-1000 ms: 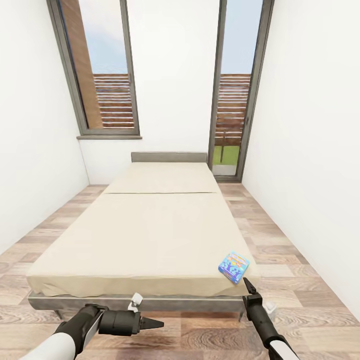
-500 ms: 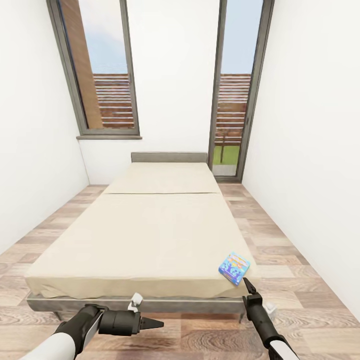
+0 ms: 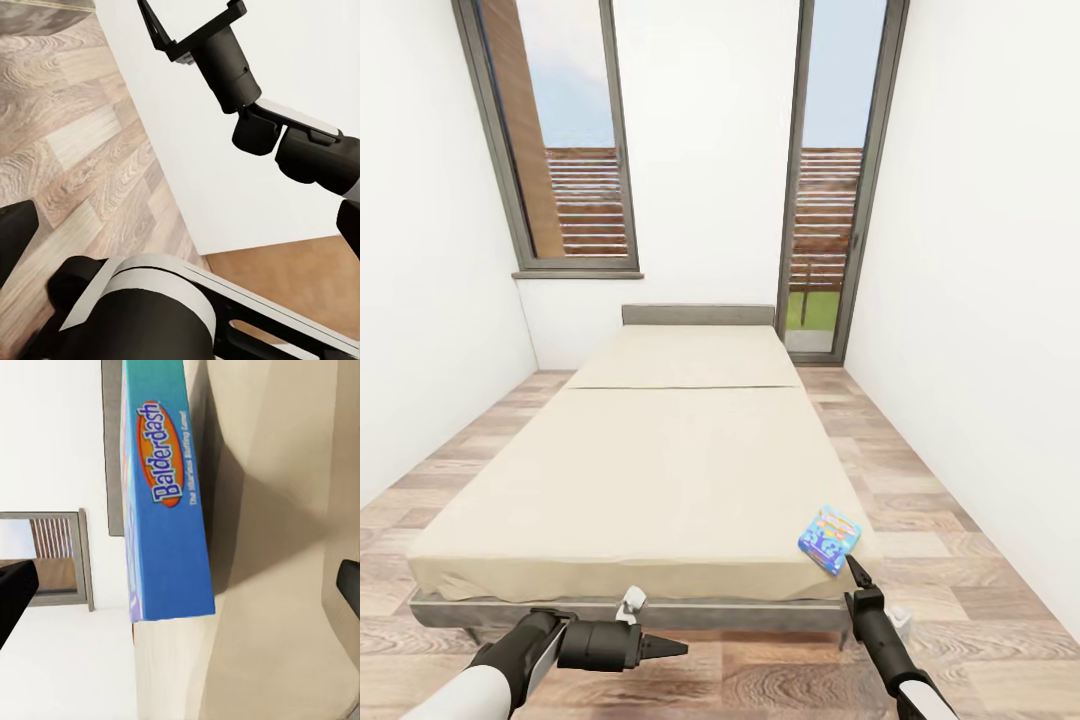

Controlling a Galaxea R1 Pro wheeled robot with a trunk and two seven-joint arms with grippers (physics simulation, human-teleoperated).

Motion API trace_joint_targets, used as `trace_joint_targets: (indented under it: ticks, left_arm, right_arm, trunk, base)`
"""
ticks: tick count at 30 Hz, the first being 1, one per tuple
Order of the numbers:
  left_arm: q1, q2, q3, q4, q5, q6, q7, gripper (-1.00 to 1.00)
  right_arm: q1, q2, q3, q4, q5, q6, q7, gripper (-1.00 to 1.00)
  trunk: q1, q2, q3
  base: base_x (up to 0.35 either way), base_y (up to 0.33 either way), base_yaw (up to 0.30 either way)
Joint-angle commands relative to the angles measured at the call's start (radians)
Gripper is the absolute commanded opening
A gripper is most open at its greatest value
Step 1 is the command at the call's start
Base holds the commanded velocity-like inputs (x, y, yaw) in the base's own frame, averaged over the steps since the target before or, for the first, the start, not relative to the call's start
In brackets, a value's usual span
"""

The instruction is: Put all the toys in the child's room - the three board games (two on the bed and one on the table), the two jigsaw puzzles on the table, and the tennis ball on the table - inside the toy box on the table in the child's room.

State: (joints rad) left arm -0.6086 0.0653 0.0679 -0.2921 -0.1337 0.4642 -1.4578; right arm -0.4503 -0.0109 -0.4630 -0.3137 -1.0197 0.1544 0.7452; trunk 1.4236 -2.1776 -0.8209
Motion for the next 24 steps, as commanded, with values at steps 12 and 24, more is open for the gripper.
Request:
trace_joint_targets:
  ticks: [12,24]
  left_arm:
    - [0.0,-0.001,0.007,-0.001,-0.011,0.009,-0.006,1.0]
    - [0.0,-0.007,0.007,-0.001,-0.011,0.009,-0.006,1.0]
  right_arm:
    - [-0.001,0.001,-0.003,0.001,-0.011,0.011,0.003,1.0]
    - [-0.001,0.0,-0.002,0.001,-0.007,0.011,0.003,1.0]
  trunk:
    - [0.0,0.0,-0.001]
    - [0.0,0.0,-0.001]
  base:
    - [0.02,0.0,0.0]
    - [0.05,0.0,0.0]
